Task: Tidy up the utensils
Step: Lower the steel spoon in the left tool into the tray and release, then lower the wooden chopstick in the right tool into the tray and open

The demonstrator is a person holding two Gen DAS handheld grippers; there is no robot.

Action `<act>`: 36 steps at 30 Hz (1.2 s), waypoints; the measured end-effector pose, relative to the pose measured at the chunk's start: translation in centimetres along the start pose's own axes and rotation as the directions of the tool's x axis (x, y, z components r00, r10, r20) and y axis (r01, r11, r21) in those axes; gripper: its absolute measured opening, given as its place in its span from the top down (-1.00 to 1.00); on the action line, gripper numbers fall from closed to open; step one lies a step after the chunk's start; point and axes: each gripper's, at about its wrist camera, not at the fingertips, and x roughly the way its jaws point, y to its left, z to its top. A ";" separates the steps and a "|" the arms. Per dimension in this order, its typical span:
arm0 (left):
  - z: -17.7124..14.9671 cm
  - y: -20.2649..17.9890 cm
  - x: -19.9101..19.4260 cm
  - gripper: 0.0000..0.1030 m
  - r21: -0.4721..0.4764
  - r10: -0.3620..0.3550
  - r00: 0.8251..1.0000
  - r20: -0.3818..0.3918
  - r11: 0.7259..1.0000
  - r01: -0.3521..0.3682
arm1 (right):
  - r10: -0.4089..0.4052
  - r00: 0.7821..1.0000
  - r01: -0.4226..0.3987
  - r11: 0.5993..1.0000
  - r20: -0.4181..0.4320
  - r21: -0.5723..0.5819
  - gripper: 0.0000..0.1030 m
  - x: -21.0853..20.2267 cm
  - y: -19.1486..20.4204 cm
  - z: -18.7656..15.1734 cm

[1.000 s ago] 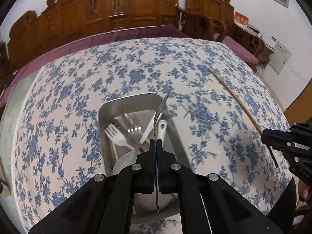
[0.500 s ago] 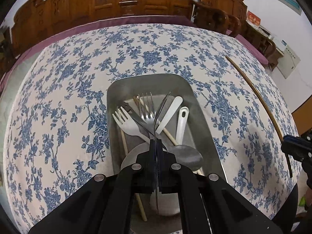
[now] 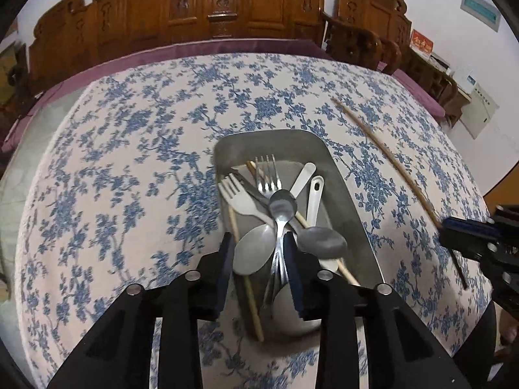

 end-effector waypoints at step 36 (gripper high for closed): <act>-4.8 7.2 -6.0 -0.74 -0.100 0.039 0.995 0.093 0.995 -0.029 | 0.025 0.997 -0.011 0.982 -0.075 0.189 0.88 9.2 2.7 1.5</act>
